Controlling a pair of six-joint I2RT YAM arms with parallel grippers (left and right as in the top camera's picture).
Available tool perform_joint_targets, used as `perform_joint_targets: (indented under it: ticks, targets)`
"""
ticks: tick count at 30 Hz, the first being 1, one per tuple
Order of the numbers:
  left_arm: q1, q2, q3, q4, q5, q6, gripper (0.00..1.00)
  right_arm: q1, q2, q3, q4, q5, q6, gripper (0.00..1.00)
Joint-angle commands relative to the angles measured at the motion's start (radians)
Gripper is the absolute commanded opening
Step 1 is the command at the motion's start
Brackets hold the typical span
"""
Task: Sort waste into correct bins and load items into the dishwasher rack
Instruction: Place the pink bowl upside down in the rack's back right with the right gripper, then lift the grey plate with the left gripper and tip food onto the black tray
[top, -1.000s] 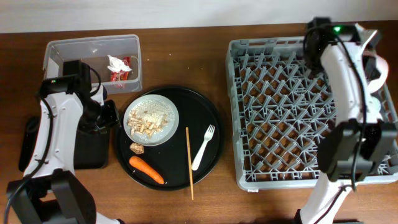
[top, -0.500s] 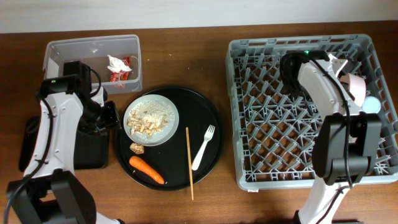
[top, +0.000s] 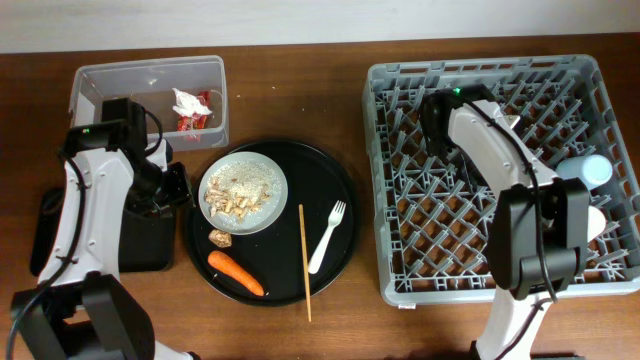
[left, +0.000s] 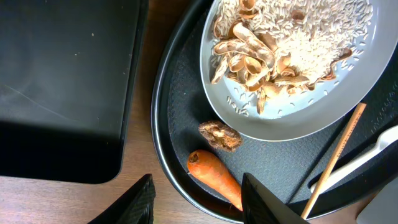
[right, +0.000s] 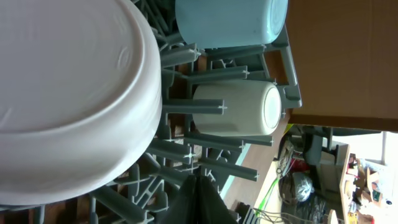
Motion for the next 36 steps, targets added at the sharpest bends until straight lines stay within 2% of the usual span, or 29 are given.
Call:
perform_joint_targets:
  ticks: [1, 2, 3, 5, 6, 7, 9, 12, 14, 17, 20, 21, 28, 30, 32, 33, 34, 36]
  targets:
    - [0.001, -0.002, 0.000, -0.001, 0.004, -0.009, 0.45, -0.017, -0.195, 0.023, 0.001, -0.085, -0.019, 0.10]
    - [0.001, -0.002, 0.000, -0.002, 0.004, -0.009, 0.45, -0.037, -0.278, 0.041, 0.029, -0.154, -0.114, 0.13]
    - [0.001, -0.002, 0.000, -0.001, 0.004, -0.009, 0.46, -0.058, -0.362, 0.050, 0.099, -0.296, -0.306, 0.22]
    - [0.001, -0.002, 0.000, 0.001, 0.003, -0.009, 0.49, -0.095, -0.500, 0.050, 0.193, -0.832, -0.740, 0.72]
    - [0.001, -0.002, 0.000, 0.002, 0.004, -0.009, 0.49, -0.095, -0.526, 0.050, 0.187, -1.013, -0.855, 0.82]
    - [-0.002, -0.002, 0.000, 0.002, 0.009, -0.009, 0.49, -0.082, -0.536, 0.050, 0.158, -1.154, -0.890, 0.86]
    - [-0.059, -0.002, 0.000, 0.030, 0.038, -0.008, 0.50, -0.066, -0.530, 0.050, 0.092, -1.137, -0.890, 0.86]
    - [-0.273, 0.006, 0.000, 0.191, 0.024, 0.030, 0.50, -0.068, -0.530, 0.050, 0.018, -0.998, -0.890, 0.87]
    - [-0.420, 0.044, 0.000, 0.254, -0.076, 0.033, 0.56, -0.068, -0.530, 0.050, 0.018, -0.998, -0.890, 0.87]
    - [-0.571, 0.169, 0.000, 0.245, -0.182, 0.033, 0.56, -0.068, -0.530, 0.050, 0.018, -0.998, -0.890, 0.87]
    - [-0.596, 0.261, 0.000, 0.238, -0.203, 0.032, 0.54, -0.068, -0.530, 0.050, 0.019, -0.994, -0.890, 0.87]
    - [-0.596, 0.280, 0.000, 0.230, -0.209, 0.032, 0.50, -0.068, -0.530, 0.050, 0.019, -0.983, -0.890, 0.87]
    - [-0.596, 0.298, -0.076, 0.276, -0.267, 0.032, 0.43, -0.068, -0.529, 0.049, 0.019, -0.976, -0.890, 0.87]
    - [-0.596, 0.298, -0.117, 0.302, -0.267, 0.032, 0.36, -0.068, -0.529, 0.049, 0.019, -0.976, -0.889, 0.87]
    - [-0.596, 0.298, -0.131, 0.327, -0.265, 0.032, 0.34, -0.068, -0.529, 0.049, 0.019, -0.976, -0.889, 0.87]
    - [-0.596, 0.299, -0.134, 0.337, -0.257, 0.032, 0.29, -0.068, -0.529, 0.049, 0.018, -0.976, -0.889, 0.87]
    - [-0.596, 0.299, -0.140, 0.344, -0.254, 0.032, 0.16, -0.068, -0.529, 0.049, 0.018, -0.976, -0.889, 0.87]
    - [-0.596, 0.299, -0.141, 0.344, -0.255, 0.032, 0.02, -0.068, -0.529, 0.049, 0.018, -0.976, -0.889, 0.87]
